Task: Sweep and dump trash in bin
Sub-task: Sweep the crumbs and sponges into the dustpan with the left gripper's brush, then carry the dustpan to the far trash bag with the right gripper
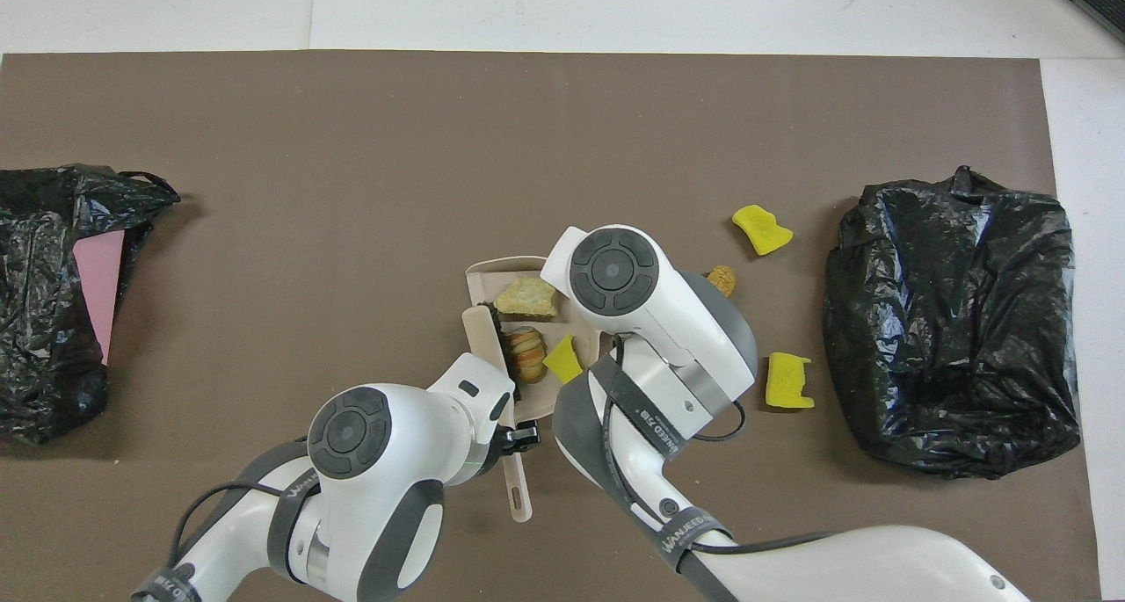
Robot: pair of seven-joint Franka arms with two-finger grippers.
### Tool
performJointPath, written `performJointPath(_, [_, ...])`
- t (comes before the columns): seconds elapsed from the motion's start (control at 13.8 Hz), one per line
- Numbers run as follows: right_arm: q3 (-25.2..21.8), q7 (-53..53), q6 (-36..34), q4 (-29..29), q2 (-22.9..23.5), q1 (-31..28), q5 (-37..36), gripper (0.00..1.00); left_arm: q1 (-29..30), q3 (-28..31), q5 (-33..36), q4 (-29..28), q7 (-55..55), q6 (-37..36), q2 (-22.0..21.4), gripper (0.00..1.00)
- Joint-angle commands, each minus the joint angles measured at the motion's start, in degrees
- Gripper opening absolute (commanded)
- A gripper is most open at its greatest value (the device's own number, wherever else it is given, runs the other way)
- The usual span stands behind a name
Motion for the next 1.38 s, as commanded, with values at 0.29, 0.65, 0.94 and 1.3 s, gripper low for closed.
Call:
performJointPath(0.29, [0.4,-1.7,1.4,-1.7,-1.3,-1.0,-1.1,0.0,6.0,0.6,6.5,0.7,-0.6,-9.5,-5.8,0.0])
performJointPath(0.65, [0.4,-2.5,0.7,-1.4,-5.4,-4.6,-0.2,0.0,0.9,-0.3,7.4,-2.2,-8.4,-12.2,-9.6,0.0])
performJointPath(0.94, [0.3,-8.2,-2.6,-1.9,-11.2,-9.5,0.7,0.0,-6.9,-0.5,7.4,-3.4,-17.2,-11.4,-8.0,0.0])
performJointPath(1.3, [0.3,-17.0,-4.8,-4.2,-18.5,-20.4,4.6,0.0,-14.2,-0.6,7.3,-6.3,-21.2,-5.6,-5.4,0.0])
